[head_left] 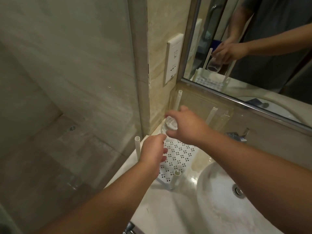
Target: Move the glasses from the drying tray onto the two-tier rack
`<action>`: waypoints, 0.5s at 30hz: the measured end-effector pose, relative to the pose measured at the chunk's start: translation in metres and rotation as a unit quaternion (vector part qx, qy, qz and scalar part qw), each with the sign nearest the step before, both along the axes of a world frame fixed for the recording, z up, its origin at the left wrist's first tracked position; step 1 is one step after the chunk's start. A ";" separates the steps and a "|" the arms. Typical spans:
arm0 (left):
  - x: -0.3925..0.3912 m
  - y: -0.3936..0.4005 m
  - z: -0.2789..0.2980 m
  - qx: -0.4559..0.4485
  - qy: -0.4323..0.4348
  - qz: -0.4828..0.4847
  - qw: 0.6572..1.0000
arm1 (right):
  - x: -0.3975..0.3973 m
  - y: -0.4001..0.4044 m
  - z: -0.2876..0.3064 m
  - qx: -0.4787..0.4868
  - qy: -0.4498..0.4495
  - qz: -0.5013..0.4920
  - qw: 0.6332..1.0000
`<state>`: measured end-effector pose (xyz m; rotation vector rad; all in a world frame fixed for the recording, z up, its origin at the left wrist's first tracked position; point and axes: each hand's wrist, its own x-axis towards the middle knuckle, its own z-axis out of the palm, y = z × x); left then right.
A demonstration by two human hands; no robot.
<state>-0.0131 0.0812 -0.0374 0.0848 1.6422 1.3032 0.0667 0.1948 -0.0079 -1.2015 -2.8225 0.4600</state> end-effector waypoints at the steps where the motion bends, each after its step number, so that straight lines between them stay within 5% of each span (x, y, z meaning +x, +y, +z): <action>1: 0.003 -0.001 0.002 0.000 0.047 -0.013 0.999 | 0.000 -0.003 0.011 0.006 0.003 0.003 1.000; 3: 0.008 -0.003 0.010 0.011 0.060 -0.027 0.998 | 0.001 -0.009 0.031 0.024 0.015 0.010 1.000; 15: 0.000 -0.015 0.062 0.046 -0.228 -0.084 0.969 | 0.015 -0.063 0.096 0.126 0.031 0.021 0.991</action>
